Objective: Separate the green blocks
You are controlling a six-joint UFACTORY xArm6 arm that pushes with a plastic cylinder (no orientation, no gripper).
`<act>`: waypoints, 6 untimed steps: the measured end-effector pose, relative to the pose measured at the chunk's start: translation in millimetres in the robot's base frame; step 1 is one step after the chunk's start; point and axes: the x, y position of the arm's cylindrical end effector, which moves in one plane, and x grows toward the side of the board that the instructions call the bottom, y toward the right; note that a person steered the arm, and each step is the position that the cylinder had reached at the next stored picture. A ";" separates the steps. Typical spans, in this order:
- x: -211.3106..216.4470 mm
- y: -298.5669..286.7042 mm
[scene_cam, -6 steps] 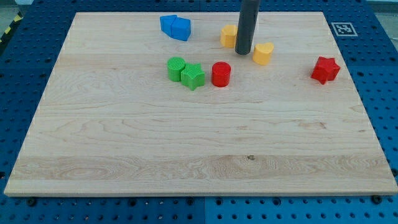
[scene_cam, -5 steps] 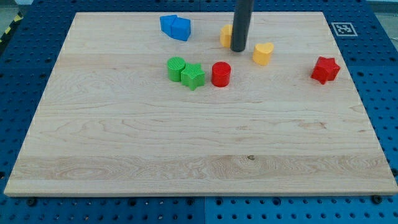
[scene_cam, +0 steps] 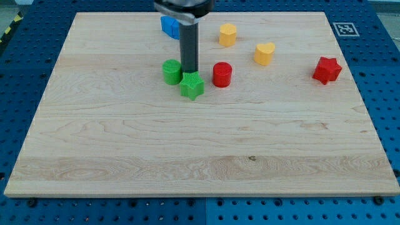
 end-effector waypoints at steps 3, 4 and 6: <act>44.4 -10.7; 35.2 -10.7; 7.1 -14.2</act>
